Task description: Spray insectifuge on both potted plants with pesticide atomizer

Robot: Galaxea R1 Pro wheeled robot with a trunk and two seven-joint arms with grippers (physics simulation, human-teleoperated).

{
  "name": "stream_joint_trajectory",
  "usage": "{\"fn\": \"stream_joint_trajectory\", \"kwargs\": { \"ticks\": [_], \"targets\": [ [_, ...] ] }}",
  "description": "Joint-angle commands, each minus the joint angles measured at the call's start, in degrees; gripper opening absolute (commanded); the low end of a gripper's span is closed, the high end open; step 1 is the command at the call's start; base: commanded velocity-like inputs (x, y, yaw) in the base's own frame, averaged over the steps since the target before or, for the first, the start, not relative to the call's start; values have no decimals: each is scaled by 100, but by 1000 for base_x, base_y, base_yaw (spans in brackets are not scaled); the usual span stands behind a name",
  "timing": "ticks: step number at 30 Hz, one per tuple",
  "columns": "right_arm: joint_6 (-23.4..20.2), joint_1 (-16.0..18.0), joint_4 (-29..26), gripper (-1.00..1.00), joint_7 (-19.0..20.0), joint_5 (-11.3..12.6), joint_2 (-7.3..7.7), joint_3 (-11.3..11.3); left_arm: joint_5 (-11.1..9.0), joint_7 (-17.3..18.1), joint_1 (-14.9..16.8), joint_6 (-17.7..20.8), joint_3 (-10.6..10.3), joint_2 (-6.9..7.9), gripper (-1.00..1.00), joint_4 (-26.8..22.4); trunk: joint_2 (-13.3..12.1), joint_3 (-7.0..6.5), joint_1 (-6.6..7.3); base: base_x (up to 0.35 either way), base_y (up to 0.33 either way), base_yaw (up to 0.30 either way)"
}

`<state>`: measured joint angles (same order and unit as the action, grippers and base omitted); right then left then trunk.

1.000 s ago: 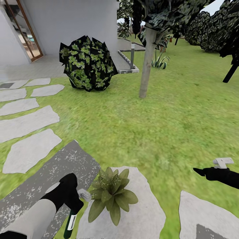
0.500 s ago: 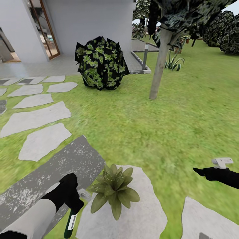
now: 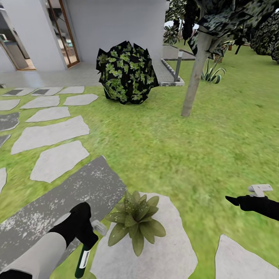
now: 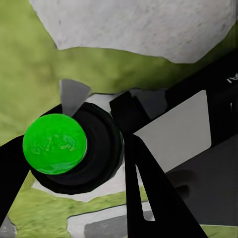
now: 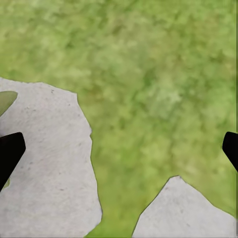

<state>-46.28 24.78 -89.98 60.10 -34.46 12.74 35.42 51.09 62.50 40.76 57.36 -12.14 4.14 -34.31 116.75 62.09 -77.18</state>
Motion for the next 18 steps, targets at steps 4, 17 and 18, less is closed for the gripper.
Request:
{"fn": "stream_joint_trajectory", "kwargs": {
  "ticks": [4,17,18],
  "targets": [
    [-21,9,-4,100,49,-52,0,8,50,61,5,30,-25,-15,-100,-12,2,9,1,0,-33,79],
    [-21,9,-6,100,55,-52,0,16,58,46,5,37,-17,-10,-100,-6,2,19,1,94,-74,42],
    [-21,7,-6,100,55,-52,0,16,58,46,5,38,-17,-10,-100,-6,2,19,1,217,-229,1]
  ]
}}
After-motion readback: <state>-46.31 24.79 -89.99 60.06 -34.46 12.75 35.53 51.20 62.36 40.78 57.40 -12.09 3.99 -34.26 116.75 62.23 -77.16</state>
